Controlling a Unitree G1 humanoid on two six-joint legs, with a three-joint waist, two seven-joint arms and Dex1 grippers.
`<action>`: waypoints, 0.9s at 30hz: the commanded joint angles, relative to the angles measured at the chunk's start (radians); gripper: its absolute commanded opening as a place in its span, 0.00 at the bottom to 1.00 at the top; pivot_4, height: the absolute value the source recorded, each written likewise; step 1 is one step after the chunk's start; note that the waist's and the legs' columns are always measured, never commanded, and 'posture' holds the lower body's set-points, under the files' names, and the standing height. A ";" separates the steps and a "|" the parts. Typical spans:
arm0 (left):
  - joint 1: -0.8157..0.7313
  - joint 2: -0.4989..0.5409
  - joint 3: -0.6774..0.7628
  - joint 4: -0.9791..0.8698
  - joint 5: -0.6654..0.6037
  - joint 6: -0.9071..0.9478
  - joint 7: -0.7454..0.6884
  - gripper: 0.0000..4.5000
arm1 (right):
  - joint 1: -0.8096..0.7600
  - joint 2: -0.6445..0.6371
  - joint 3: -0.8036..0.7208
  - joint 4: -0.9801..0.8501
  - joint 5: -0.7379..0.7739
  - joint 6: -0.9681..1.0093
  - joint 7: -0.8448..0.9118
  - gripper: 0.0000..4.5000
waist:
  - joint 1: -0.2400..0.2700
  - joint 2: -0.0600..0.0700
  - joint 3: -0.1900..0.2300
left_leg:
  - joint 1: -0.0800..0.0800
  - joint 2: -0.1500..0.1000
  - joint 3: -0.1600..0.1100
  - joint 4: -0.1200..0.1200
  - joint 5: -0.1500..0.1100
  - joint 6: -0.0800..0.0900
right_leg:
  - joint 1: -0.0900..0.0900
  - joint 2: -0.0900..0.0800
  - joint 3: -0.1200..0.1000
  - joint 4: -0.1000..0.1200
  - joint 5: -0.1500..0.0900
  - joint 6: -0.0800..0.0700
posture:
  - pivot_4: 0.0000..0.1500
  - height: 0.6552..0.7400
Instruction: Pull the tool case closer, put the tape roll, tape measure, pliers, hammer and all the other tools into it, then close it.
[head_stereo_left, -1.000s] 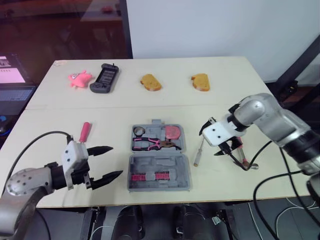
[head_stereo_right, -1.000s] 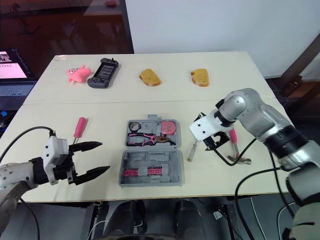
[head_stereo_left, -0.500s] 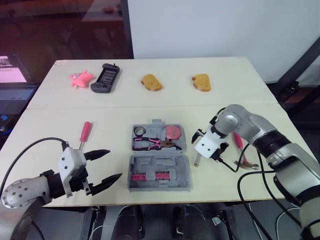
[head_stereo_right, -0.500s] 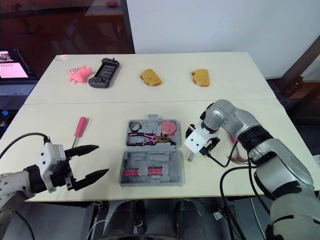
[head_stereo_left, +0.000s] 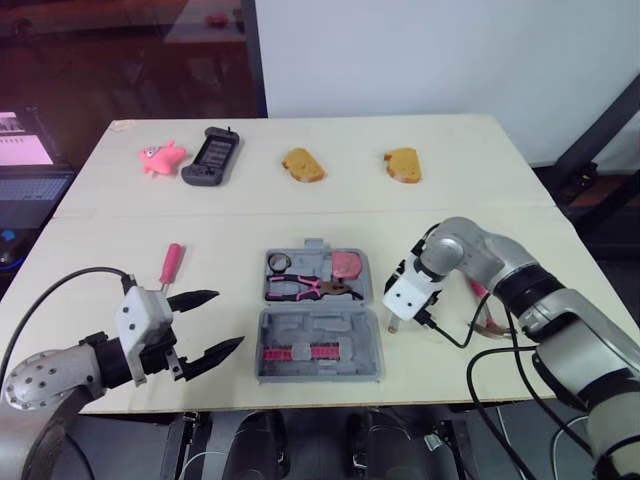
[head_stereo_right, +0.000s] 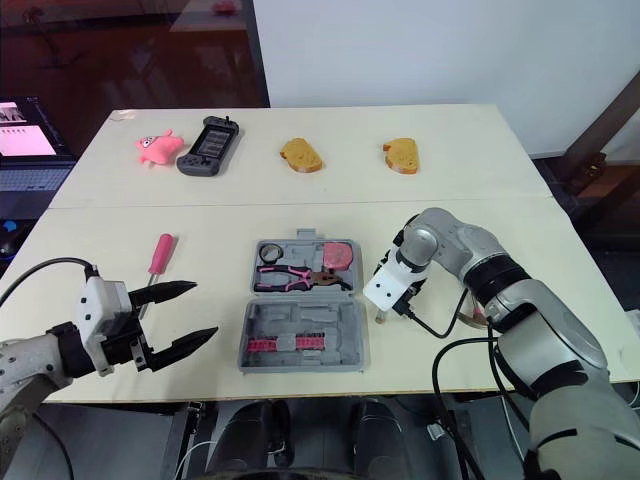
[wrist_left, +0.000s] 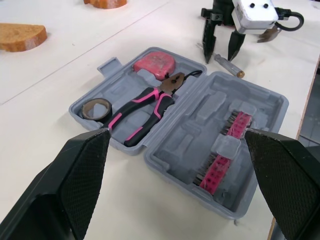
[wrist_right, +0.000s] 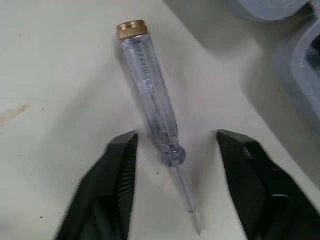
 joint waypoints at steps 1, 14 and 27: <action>0.001 0.011 0.004 -0.019 0.005 0.000 0.002 1.00 | -0.014 0.018 -0.005 0.041 -0.023 -0.001 -0.005 0.21 | -0.002 -0.001 -0.001 | 0.001 0.000 0.000 0.000 0.000 0.000 | 0.001 0.000 0.000 0.000 0.000 0.000 | 1.00 0.75; -0.028 0.013 -0.016 0.012 0.020 -0.007 -0.012 1.00 | 0.011 -0.057 -0.119 -0.134 0.128 0.124 0.161 0.01 | 0.002 0.001 0.001 | 0.009 0.000 -0.001 -0.002 -0.001 0.001 | 0.007 -0.001 0.000 0.000 0.000 -0.001 | 1.00 0.75; -0.119 0.022 -0.070 0.084 0.026 -0.019 -0.053 1.00 | 0.202 -0.215 -0.353 -0.655 0.323 0.887 0.203 0.01 | 0.004 0.002 0.001 | 0.008 0.000 -0.002 -0.003 -0.004 0.006 | 0.006 -0.001 0.000 0.000 0.000 -0.001 | 1.00 0.75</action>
